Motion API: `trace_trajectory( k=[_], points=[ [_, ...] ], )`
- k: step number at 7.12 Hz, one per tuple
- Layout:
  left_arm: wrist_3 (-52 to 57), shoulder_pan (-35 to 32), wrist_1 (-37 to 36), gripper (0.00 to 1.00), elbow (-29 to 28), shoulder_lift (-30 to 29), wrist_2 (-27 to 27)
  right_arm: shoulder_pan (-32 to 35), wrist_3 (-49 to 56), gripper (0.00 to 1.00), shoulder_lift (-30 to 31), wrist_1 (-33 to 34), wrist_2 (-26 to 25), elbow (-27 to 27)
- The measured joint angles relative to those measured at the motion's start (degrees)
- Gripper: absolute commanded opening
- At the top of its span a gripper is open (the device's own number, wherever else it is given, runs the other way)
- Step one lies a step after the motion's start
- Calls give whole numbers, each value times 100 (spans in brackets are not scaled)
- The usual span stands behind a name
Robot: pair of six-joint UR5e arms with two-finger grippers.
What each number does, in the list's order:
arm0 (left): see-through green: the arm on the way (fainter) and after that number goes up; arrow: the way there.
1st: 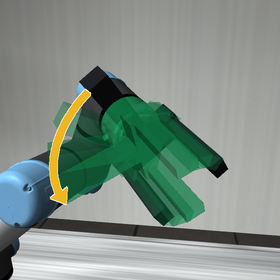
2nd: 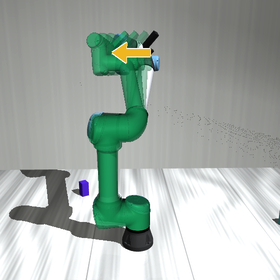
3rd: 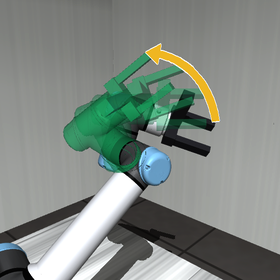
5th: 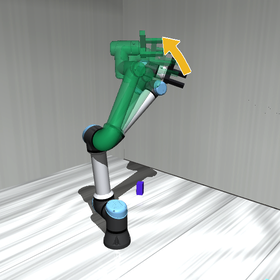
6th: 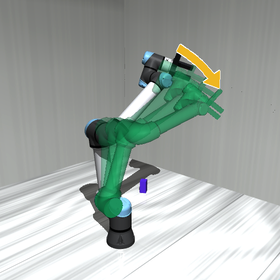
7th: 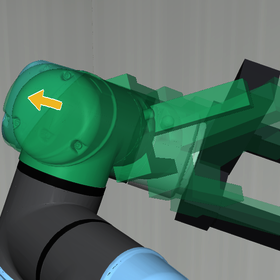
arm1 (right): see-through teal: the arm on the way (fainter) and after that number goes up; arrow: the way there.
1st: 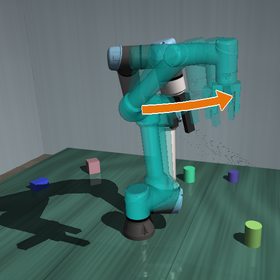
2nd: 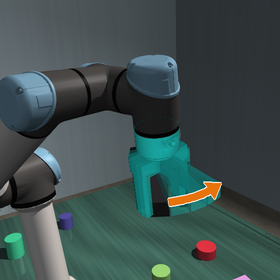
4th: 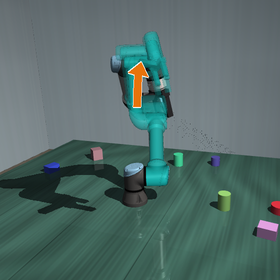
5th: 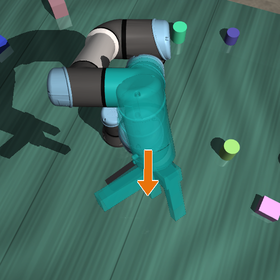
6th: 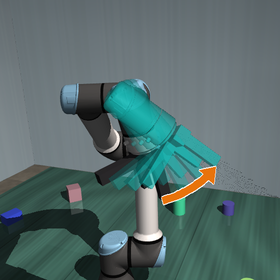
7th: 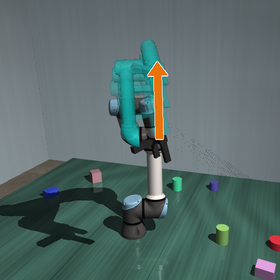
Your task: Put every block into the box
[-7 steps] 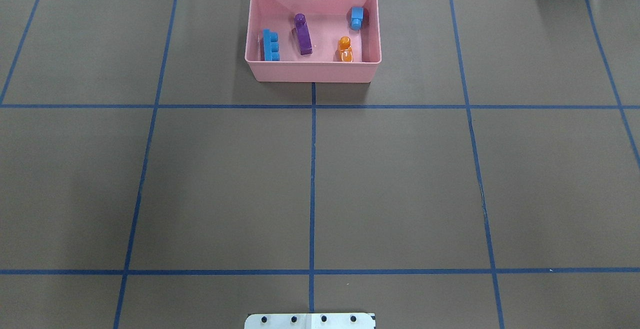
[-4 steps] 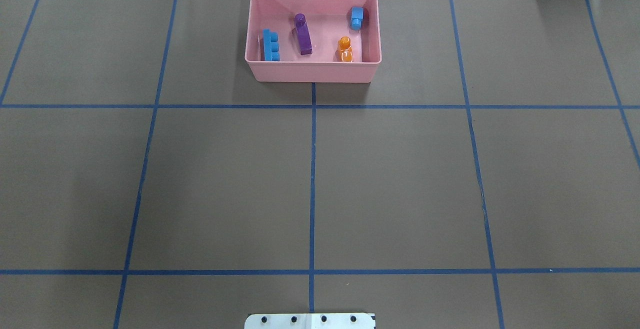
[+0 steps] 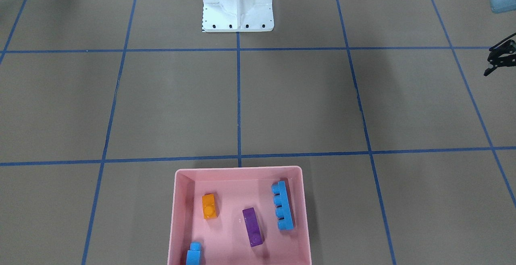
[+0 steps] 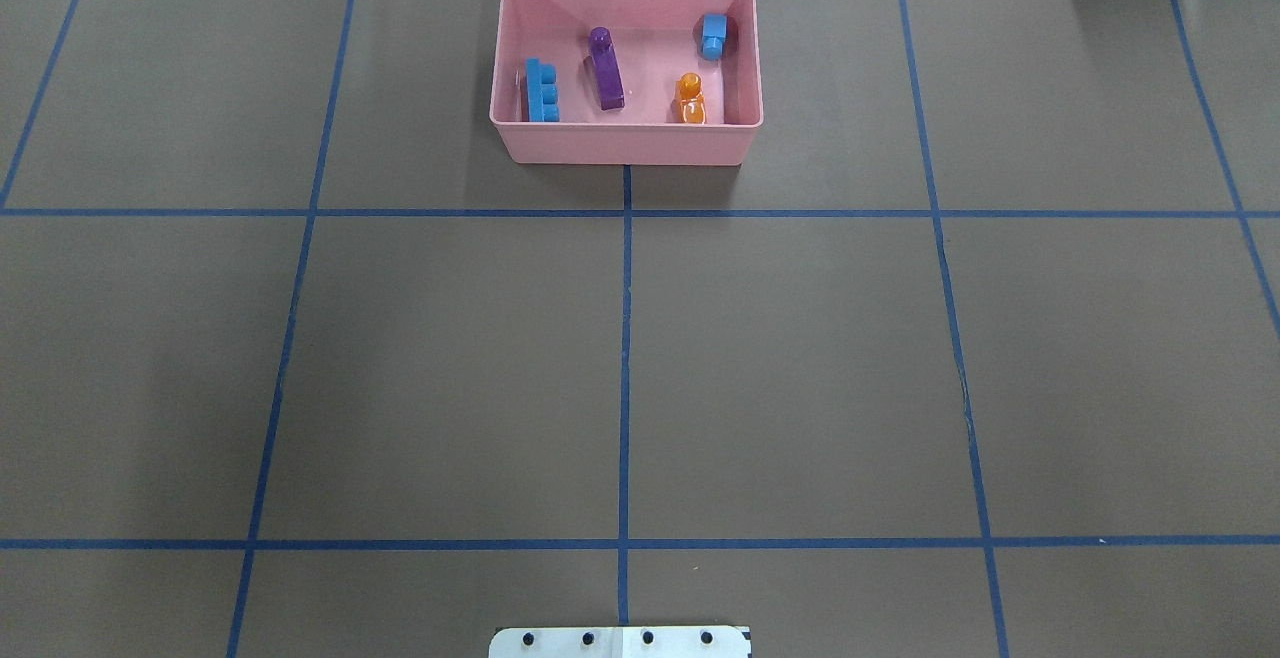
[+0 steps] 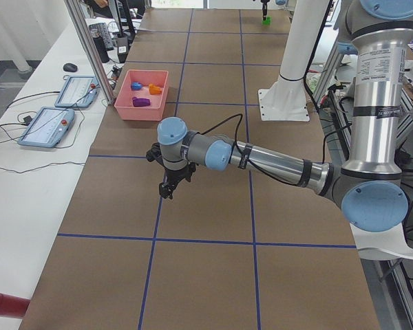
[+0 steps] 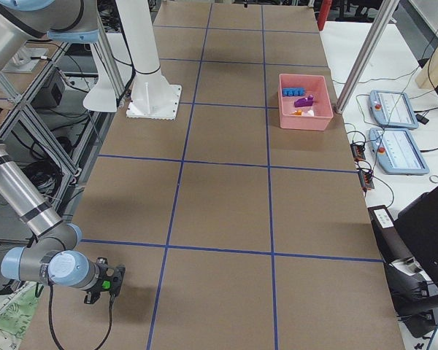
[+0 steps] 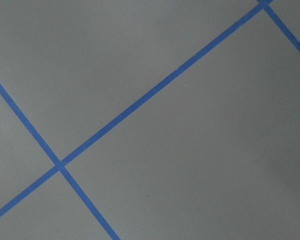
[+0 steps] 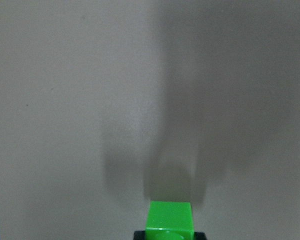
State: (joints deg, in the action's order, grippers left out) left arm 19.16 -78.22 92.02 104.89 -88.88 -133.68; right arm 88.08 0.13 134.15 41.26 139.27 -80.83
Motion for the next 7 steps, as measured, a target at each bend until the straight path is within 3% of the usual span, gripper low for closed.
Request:
trace_trajectory(
  k=[2, 4, 5, 7],
  points=[
    [-4, -6, -4, 100, 44, 102, -8, 14, -44, 0, -149, -157, 8, -128],
    [-284, -149, -12, 100, 29, 330, -12, 21, -149, 0, -464, 201, 19, -646],
    [-599, -312, -18, 100, 13, 440, -18, 20, -206, 0, -774, 791, 13, -992],
    [-838, -663, -30, 100, -36, 512, -34, 25, -245, 0, -1810, 2588, -19, -1654]
  ],
)
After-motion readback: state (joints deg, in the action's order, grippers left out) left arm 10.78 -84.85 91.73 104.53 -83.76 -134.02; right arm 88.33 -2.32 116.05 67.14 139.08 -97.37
